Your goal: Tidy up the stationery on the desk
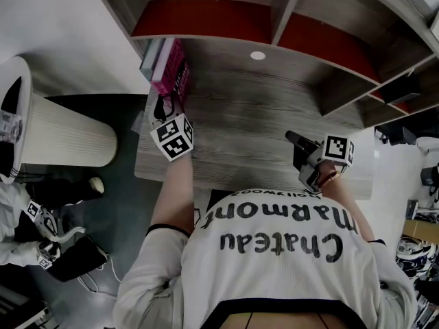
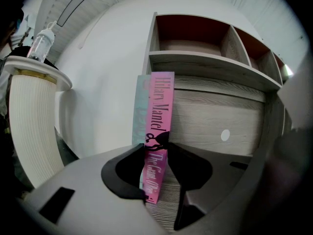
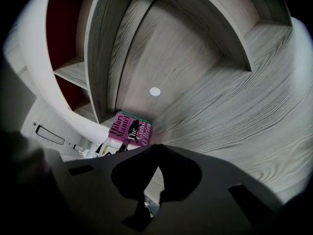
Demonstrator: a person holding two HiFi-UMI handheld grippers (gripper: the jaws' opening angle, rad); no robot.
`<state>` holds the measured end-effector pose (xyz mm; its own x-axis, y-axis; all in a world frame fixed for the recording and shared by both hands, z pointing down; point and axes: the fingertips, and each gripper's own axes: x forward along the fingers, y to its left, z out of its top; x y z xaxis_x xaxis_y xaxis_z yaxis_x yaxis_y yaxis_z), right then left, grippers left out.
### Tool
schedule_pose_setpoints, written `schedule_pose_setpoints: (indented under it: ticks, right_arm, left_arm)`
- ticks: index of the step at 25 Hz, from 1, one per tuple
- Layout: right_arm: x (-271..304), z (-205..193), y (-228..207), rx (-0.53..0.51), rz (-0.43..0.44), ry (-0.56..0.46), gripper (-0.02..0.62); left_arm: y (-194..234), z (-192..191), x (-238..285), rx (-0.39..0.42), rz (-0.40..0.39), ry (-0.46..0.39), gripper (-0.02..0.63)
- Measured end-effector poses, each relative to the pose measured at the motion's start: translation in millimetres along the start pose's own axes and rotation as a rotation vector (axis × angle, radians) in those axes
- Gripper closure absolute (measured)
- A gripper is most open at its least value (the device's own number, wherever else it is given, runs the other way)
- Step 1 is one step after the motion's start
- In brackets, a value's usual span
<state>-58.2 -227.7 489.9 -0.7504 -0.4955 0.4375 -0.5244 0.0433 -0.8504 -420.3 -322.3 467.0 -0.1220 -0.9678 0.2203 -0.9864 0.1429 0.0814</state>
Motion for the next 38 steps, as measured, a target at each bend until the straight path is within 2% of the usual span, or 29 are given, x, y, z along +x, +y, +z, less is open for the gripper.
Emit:
schedule_pose_setpoints:
  ticks: [29,38]
  right_arm:
    - [-9,5,-7,0.008,-0.013,-0.024,0.581]
    - [-13,3,-11,0.040,-0.006,-0.026,0.581]
  left_arm:
    - [-3,4,17,-0.043,0.018,0.014,0.443]
    - [-4,4,18,-0.045,0.018,0.013,0.442]
